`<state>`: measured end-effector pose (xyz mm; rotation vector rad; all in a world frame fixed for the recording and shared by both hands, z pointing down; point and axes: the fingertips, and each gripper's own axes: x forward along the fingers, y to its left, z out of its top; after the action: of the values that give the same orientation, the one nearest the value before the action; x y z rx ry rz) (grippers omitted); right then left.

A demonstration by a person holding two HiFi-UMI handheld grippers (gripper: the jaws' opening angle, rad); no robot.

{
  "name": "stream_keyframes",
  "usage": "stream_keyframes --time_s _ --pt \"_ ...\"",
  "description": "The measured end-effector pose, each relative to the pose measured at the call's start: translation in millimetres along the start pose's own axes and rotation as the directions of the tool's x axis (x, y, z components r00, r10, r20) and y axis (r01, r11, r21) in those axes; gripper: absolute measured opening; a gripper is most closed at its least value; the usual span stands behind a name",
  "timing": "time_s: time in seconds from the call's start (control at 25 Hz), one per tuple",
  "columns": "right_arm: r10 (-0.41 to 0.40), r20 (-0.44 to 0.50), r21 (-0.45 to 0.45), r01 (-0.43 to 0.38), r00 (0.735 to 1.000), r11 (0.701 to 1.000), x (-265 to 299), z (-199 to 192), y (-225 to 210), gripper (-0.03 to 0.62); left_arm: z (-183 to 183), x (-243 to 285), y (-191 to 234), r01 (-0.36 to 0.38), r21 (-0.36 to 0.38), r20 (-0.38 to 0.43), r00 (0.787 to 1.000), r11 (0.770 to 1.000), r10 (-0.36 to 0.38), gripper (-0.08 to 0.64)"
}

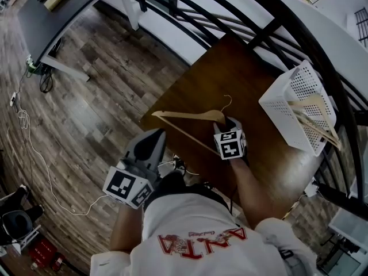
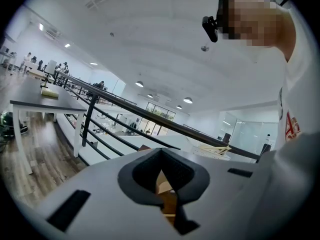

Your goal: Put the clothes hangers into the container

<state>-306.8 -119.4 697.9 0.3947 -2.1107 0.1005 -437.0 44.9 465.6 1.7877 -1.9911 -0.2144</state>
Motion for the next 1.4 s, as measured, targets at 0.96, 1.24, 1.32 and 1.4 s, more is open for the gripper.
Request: stream_keyframes --time_s 0.96,1.24,1.32,1.4 --pt "-0.460 0.282 0.295 0.380 0.842 0.877 -285 -61 -144 0.173 25 57 -200 0.350 0.162 -0.008 0.935 0.923 -0.353 0.006" --pt "-0.546 0.274 0.344 0.449 0.792 0.824 -352 -107 -181 0.173 10 69 -278 0.448 0.197 -0.039 0.893 0.872 -0.449 0.006" --pt "-0.579 0.271 0.346 0.484 0.769 0.804 -368 -117 -197 0.173 7 73 -293 0.469 0.198 -0.048 0.881 0.860 -0.470 0.006" --pt "-0.608 0.264 0.353 0.511 0.749 0.783 -386 -122 -213 0.173 4 77 -304 0.486 0.195 -0.059 0.873 0.852 -0.484 0.006"
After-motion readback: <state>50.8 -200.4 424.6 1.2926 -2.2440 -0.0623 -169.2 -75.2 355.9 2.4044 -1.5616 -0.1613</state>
